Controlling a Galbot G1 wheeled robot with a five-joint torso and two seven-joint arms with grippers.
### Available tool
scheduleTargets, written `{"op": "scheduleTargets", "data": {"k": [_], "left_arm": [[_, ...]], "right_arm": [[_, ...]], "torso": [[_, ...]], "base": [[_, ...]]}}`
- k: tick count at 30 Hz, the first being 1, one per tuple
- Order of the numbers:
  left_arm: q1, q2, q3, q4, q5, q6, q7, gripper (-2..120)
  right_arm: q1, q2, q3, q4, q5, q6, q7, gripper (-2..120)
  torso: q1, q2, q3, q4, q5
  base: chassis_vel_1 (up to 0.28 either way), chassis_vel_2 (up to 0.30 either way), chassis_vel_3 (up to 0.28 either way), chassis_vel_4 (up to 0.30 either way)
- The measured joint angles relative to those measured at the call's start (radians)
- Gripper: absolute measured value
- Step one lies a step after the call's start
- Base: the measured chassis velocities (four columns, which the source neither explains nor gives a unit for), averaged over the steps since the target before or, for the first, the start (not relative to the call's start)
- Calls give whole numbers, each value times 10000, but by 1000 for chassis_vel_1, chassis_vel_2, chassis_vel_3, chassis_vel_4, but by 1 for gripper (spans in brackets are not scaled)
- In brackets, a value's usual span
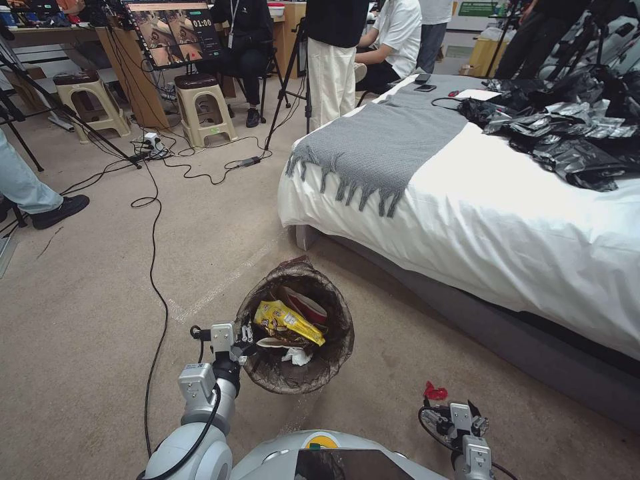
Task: Pick up the trash bin, then pick up the garbage from the floor and place it into the trash bin.
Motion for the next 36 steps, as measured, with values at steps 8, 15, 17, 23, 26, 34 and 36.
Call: {"op": "scheduleTargets", "data": {"k": [8, 15, 17, 23, 26, 34, 36], "left_arm": [[11, -17, 27, 10, 52, -12, 3, 0], [-1, 29, -30, 15, 37, -13, 4, 0], [-6, 37, -63, 14, 30, -12, 2, 0], [-29, 18, -26, 14, 31, -3, -7, 0], [6, 20, -29, 7, 37, -3, -8, 0], [57, -11, -64, -68, 70, -3, -21, 0], [75, -30, -47, -79, 96, -3, -21, 0]], "right_arm": [[110, -72, 42, -176, 126, 119, -277, 100], [582, -73, 104, -1034, -177, 397, -663, 100], [619, -149, 264, -1233, -805, 680, -1026, 100], [1162, -1048, 1258, -2741, -3987, 1930, -3052, 100], [1559, -1212, 1721, -3299, -5095, 2530, -3694, 100], [2394, -1714, 3159, -3995, -7880, 4428, -6044, 100], [2441, -1778, 3253, -4125, -8218, 4784, -6298, 100]], "torso": [[0, -1, 0, 0, -2], [0, -1, 0, 0, 0], [0, -1, 0, 0, 0], [0, -1, 0, -4, 1], [0, -1, 0, 1, 2], [0, -1, 0, 2, -1], [0, -1, 0, 2, 0]], "base": [[0, 0, 0, 0], [0, 0, 0, 0], [0, 0, 0, 0], [0, 0, 0, 0], [0, 0, 0, 0], [0, 0, 0, 0], [0, 0, 0, 0]]}}
